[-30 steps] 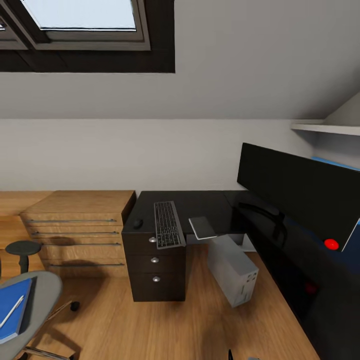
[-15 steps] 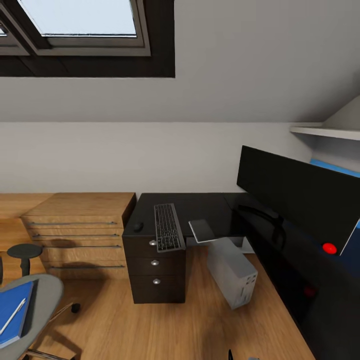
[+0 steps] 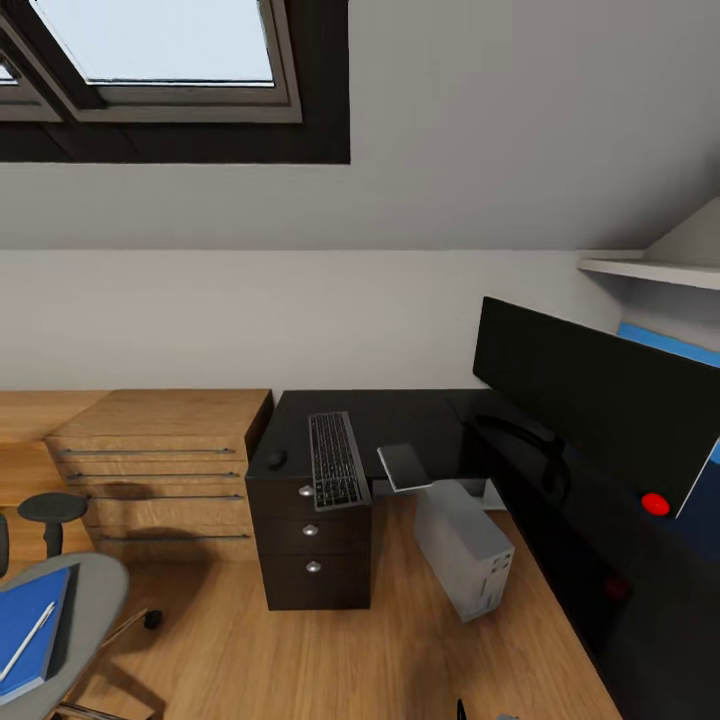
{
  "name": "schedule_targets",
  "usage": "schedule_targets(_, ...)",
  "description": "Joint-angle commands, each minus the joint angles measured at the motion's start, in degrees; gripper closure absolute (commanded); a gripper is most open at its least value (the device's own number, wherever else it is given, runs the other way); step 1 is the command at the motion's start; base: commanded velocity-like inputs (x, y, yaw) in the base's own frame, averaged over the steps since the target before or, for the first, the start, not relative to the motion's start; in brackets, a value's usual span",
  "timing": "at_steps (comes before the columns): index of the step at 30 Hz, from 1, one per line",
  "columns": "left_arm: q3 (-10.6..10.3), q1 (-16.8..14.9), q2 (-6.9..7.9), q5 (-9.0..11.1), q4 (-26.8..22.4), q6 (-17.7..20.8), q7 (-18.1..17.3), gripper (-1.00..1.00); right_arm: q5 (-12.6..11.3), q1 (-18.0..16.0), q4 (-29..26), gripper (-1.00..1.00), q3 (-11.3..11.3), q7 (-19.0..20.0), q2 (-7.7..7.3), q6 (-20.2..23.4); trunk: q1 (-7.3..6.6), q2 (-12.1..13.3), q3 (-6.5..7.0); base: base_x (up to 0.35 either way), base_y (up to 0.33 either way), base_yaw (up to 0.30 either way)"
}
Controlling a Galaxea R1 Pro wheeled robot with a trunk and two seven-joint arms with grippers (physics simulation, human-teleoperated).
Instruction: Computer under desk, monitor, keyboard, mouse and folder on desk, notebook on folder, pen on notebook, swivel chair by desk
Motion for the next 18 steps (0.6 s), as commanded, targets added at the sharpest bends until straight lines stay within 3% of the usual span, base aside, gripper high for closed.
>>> schedule_targets(1, -0.21, -0.03, -0.04, 0.56, 0.33, -0.33, 0.3, -1.0, -0.2, -0.03, 0.02, -1.0, 0.44, -0.39, 0.01, -0.1, -0.22, 0.38, 0.13, 0.0, 0.0, 0.0)
schedule_targets(13, -0.11, -0.03, -0.23, 0.5, 1.01, -0.63, 0.3, -1.0, -0.16, -0.03, 0.01, -1.0, 0.47, -0.39, 0.01, 0.01, -2.86, 5.19, 2.29, 0.0, 0.0, 0.0)
schedule_targets(18, -0.1, -0.03, -0.21, 0.5, 1.03, -4.01, 0.3, -1.0, -0.12, -0.03, 0.01, -1.0, 0.47, -0.39, 0.01, 0.02, -3.96, 7.2, 3.19, 0.0, 0.0, 0.0)
